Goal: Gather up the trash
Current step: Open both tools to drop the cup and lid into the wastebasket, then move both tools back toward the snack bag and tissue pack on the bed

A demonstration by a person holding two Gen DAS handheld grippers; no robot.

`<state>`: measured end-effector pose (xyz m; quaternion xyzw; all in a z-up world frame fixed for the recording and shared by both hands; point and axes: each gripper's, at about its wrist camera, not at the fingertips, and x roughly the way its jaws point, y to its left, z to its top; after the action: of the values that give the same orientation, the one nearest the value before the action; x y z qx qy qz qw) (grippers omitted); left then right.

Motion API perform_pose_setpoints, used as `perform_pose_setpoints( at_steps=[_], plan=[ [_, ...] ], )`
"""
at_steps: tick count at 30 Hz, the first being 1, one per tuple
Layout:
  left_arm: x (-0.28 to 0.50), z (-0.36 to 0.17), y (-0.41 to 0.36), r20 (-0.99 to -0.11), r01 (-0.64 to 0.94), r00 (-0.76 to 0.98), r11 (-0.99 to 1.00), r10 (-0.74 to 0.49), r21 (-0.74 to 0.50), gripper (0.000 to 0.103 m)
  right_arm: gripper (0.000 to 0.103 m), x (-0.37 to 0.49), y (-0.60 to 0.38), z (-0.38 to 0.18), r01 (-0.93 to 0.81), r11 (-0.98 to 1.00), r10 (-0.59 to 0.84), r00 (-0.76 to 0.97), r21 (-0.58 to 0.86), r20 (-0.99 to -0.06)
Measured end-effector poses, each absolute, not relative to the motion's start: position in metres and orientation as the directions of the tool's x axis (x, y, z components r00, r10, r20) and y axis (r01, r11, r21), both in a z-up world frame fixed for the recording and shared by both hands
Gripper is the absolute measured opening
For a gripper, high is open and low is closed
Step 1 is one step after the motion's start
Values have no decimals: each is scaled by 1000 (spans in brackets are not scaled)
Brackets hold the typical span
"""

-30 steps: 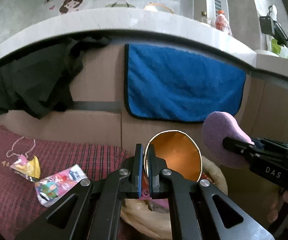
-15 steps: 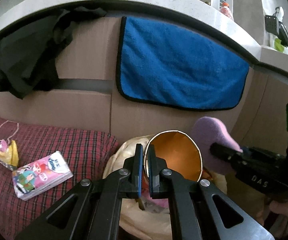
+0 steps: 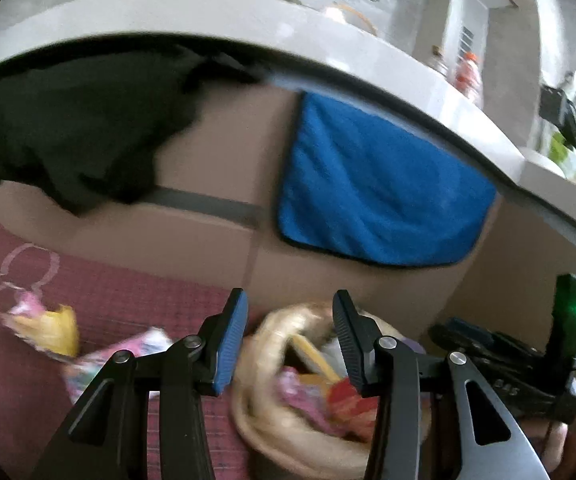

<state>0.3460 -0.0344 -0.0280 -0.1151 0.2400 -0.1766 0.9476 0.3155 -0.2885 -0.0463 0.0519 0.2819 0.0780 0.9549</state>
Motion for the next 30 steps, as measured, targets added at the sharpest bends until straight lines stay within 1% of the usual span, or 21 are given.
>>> perform_pose_setpoints(
  at_steps=[5, 10, 13, 17, 21, 27, 30],
  plan=[
    [331, -18, 22, -410, 181, 864, 939, -293, -291, 45, 47, 309, -278, -35, -134, 983, 178, 833, 122, -523],
    [317, -19, 89, -412, 69, 893, 960, -181, -273, 45, 47, 303, -257, -23, -182, 977, 215, 831, 115, -512],
    [313, -25, 127, -430, -7, 894, 954, -129, -300, 45, 47, 300, -239, -19, -226, 967, 254, 825, 117, -505],
    [309, -39, 162, -457, -70, 885, 941, -95, -331, 45, 47, 303, -202, -21, -303, 946, 316, 795, 111, -518],
    [314, -53, 170, -481, -67, 870, 939, -111, -337, 45, 47, 312, -161, -35, -370, 921, 373, 744, 123, -554],
    [339, -79, 170, -538, 8, 814, 932, -217, -364, 45, 47, 327, -110, -60, -442, 887, 424, 670, 131, -609],
    [354, -93, 173, -581, 23, 776, 932, -245, -363, 45, 47, 331, -103, -66, -451, 884, 423, 661, 123, -620]
  ],
)
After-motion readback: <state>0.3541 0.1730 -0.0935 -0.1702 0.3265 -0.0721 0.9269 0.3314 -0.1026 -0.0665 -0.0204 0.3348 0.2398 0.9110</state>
